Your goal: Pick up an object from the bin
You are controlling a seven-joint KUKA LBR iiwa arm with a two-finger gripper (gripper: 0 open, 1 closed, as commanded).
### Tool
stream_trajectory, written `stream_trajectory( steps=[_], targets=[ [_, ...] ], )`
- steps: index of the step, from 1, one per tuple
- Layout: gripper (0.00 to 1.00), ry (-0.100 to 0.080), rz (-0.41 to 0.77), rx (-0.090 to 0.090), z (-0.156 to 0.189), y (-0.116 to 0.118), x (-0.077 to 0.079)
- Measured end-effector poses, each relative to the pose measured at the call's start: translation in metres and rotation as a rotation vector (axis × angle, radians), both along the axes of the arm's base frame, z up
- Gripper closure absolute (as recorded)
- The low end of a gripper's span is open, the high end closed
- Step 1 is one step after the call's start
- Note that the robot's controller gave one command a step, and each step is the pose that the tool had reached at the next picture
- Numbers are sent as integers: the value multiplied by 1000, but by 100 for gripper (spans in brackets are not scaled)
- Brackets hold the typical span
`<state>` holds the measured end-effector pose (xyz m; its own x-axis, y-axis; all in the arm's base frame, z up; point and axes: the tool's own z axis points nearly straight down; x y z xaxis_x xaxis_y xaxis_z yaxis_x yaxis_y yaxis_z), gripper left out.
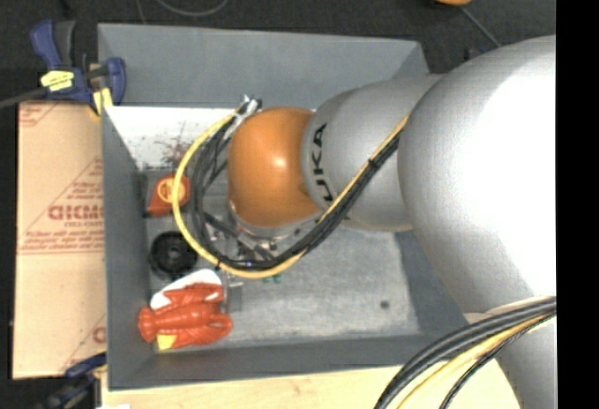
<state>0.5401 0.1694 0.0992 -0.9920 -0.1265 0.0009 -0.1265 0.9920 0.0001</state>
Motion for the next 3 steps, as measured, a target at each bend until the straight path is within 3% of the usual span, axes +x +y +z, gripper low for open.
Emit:
stream_trajectory(
  steps=[1,2,3],
  targets=[
    [0,-5,-12,0,23,23,29],
    [0,-9,20,3,2,45,20],
    [100,-51,-109,19,-13,53,1]
  ],
)
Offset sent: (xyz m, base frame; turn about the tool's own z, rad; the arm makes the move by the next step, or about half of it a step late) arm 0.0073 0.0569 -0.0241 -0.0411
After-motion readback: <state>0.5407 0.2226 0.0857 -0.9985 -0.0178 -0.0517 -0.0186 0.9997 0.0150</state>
